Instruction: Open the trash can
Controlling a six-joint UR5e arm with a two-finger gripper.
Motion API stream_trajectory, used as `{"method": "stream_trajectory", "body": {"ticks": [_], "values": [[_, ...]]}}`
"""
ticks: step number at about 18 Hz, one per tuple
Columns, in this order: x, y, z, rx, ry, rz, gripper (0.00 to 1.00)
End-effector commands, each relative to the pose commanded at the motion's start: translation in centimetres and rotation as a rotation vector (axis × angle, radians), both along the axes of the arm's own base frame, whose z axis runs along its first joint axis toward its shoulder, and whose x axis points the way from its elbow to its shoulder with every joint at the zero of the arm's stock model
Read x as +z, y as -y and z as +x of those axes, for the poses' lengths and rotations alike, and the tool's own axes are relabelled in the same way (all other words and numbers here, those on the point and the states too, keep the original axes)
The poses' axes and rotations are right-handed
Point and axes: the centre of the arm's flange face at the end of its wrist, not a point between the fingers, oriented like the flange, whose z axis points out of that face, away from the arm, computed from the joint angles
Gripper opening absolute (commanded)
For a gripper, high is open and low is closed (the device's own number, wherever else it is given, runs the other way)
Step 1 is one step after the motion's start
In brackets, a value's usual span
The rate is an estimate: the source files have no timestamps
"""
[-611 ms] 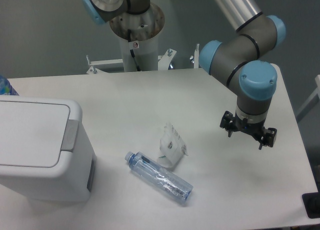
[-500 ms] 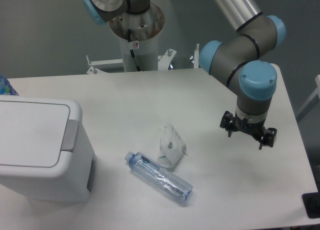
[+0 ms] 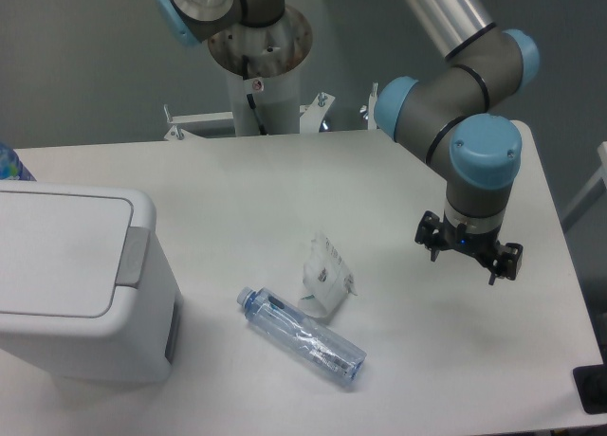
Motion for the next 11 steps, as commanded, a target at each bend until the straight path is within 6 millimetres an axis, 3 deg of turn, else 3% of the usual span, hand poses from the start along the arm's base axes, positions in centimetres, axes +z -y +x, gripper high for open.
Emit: {"method": "stream_trajectory", "body": {"ticks": [5,11], "values": [[3.7,-0.9,2.7,0.117,0.037,0.156,1.0],[6.9,-5.9,8.5,0.282,0.149,0.326,1.0]]}}
